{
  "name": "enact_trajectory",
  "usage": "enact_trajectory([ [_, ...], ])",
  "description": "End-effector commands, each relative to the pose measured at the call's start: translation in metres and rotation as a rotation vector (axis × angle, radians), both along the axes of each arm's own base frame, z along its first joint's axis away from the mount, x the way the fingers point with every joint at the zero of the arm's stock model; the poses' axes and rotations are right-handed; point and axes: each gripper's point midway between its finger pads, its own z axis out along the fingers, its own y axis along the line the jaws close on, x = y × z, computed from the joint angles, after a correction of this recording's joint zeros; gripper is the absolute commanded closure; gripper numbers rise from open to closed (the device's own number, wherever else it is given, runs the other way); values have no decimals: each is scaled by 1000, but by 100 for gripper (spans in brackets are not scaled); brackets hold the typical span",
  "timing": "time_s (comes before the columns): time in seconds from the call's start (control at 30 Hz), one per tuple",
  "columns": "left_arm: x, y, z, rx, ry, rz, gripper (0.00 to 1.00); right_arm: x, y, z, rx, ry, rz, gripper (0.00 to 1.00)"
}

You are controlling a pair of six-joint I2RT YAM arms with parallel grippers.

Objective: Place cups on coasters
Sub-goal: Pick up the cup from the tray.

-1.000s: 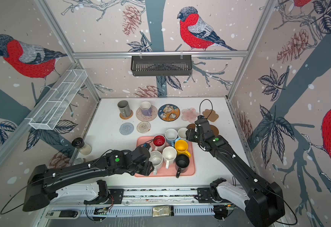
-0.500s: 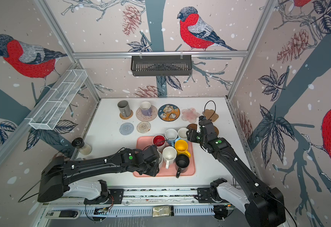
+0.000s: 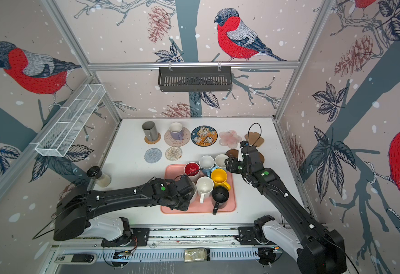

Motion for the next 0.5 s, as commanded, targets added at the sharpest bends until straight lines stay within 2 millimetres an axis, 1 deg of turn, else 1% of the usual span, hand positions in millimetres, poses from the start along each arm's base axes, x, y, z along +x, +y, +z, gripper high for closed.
enact_trajectory([
  [0.0, 9, 6, 0, 15, -37, 17, 71, 3, 1, 4, 3, -21, 1, 40],
  [0.23, 13, 9, 6, 7, -59, 27, 81, 4, 1, 3, -2, -15, 3, 40],
  [0.3, 13, 12, 7, 9, -62, 27, 87, 4, 2, 2, -3, -12, 5, 40],
  [0.47, 14, 17, 11, 10, -71, 31, 97, 4, 1, 1, -7, -10, 4, 40],
])
